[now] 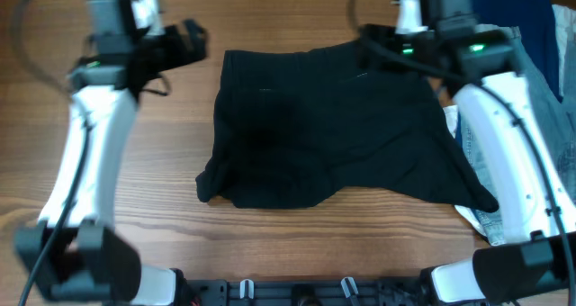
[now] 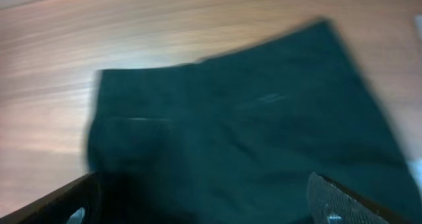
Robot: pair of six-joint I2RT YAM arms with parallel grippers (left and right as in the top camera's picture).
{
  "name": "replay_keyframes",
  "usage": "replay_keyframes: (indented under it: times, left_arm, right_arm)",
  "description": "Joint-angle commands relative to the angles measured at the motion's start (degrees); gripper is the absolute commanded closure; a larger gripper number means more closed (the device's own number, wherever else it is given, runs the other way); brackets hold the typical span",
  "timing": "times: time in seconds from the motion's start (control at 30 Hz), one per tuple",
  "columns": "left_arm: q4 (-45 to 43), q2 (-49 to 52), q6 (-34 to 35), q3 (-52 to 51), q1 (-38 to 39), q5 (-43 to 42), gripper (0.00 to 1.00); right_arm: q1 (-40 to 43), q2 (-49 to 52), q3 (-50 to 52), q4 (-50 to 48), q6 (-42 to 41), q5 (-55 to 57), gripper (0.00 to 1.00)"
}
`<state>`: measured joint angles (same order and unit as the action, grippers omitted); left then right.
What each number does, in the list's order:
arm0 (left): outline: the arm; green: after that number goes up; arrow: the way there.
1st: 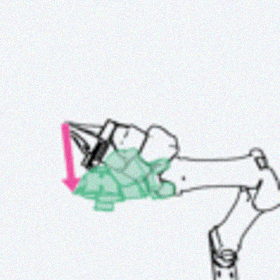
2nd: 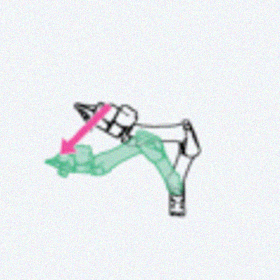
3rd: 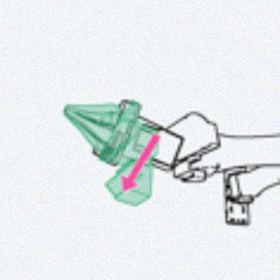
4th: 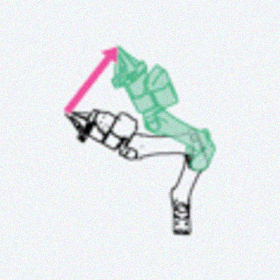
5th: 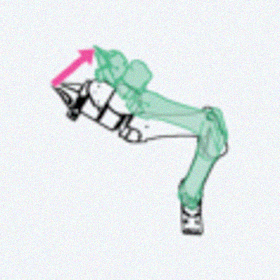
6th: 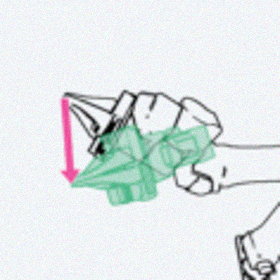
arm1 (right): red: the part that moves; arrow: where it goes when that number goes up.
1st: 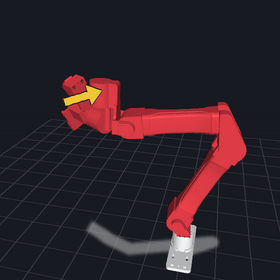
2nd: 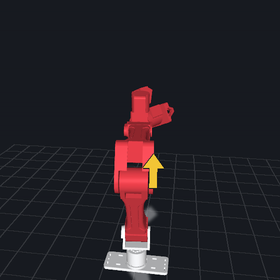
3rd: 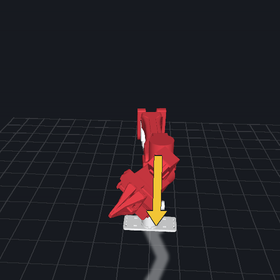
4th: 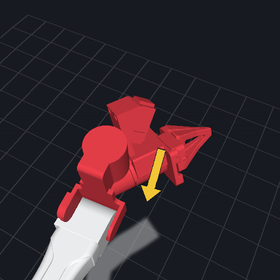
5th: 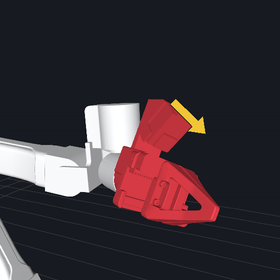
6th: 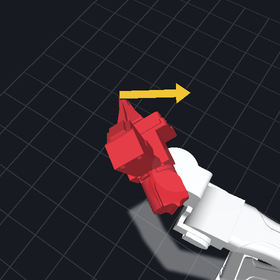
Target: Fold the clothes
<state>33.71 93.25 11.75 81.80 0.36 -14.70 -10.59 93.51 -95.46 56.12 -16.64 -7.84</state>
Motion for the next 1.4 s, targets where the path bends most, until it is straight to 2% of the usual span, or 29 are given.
replay_keyframes:
  times: [0.0, 0.17, 0.27, 0.43, 0.63, 0.73, 0.77, 0.8, 0.93, 1.03, 1.23, 1.37]
  left_arm:
    - [-2.32, 8.83, -2.73, 2.36, 5.40, 4.92, 0.00]
    - [-3.19, 21.84, -4.52, 7.04, 6.67, 5.42, 0.00]
    - [-5.55, 25.70, -4.50, 7.39, 6.67, 7.87, 0.00]
    - [-10.73, 29.42, -4.50, 7.39, 6.58, 8.09, 0.00]
    - [-11.78, 32.24, -4.74, 7.39, 6.69, 7.41, 0.02]
    - [-11.93, 32.39, -4.94, 7.37, 6.75, 3.56, 0.12]
    - [-11.89, 32.46, -4.94, 7.37, 7.04, 3.58, 0.24]
    - [-11.85, 32.46, -4.92, 7.37, 7.34, 3.58, 0.42]
    - [-11.39, 32.83, -4.96, 7.34, 8.26, 3.69, 0.45]
    - [-11.45, 33.75, -4.94, 7.34, 8.66, 3.80, 0.53]
    - [-11.93, 33.55, -4.94, 7.39, 8.70, 3.85, 0.96]
    - [-12.59, 31.12, -4.94, 8.44, 8.70, 5.81, 0.96]
  right_arm:
    - [4.94, -0.20, -0.33, 2.38, 3.34, 1.09, 0.00]
    - [6.91, -0.09, 0.48, 3.04, 3.78, 4.39, 0.01]
    - [6.91, -0.09, 1.09, 3.04, 3.54, 4.42, 0.01]
    - [6.91, 0.04, 2.23, 3.04, 3.58, 4.42, 0.11]
    - [6.91, 0.13, 2.23, 2.89, 3.56, 4.42, 0.21]
    - [6.91, 0.13, 2.23, 3.10, 3.54, 4.42, 0.26]
    - [6.91, 0.15, 2.23, 3.52, 3.08, 4.39, 0.32]
    - [6.91, 0.15, 2.23, 3.56, 3.08, 4.39, 0.33]
    - [6.91, 0.15, 2.23, 3.54, 3.08, 4.39, 0.35]
    - [6.91, 0.15, 2.23, 3.58, 3.10, 4.42, 0.36]
    - [6.91, 0.15, 2.23, 3.21, 2.45, 4.39, 0.40]
    - [6.91, 0.15, 2.23, 3.02, 1.44, 3.93, 0.43]
